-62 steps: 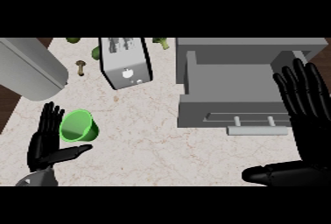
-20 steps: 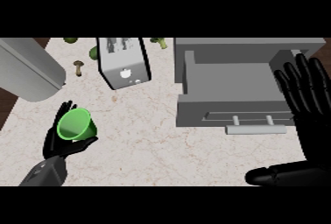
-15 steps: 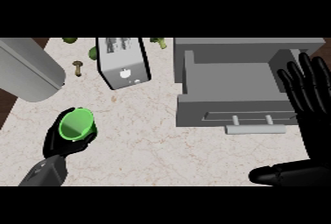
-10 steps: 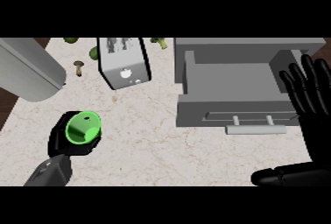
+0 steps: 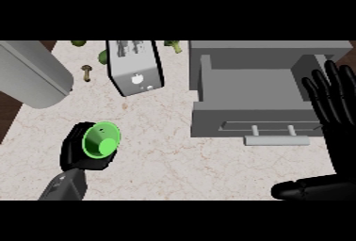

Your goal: Pick up the cup, place it into the drawer and close the drawer

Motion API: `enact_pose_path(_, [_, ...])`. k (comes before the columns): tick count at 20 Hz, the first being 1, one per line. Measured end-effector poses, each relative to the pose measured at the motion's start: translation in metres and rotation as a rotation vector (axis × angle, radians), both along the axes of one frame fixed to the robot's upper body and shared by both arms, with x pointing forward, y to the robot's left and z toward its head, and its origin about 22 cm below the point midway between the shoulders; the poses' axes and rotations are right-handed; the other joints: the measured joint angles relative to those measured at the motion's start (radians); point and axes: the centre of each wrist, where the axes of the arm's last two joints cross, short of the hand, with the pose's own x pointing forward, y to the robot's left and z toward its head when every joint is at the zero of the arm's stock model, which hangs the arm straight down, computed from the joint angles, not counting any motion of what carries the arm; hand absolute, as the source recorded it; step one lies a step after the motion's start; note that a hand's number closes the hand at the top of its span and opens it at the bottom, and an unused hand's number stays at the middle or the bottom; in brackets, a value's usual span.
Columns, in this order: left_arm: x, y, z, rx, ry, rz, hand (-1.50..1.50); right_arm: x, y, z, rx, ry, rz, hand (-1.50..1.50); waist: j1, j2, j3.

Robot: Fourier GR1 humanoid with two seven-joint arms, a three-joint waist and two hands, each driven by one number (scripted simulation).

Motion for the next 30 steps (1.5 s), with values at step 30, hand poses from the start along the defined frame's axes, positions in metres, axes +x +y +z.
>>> enact_pose_path(30, [0.075, -0.135, 0.244, 0.016, -0.292, -0.303, 1.5, 0.0, -0.008, -0.007, -0.01, 0.012, -0.029, -1.5, 0.001, -0.001, 0.0])
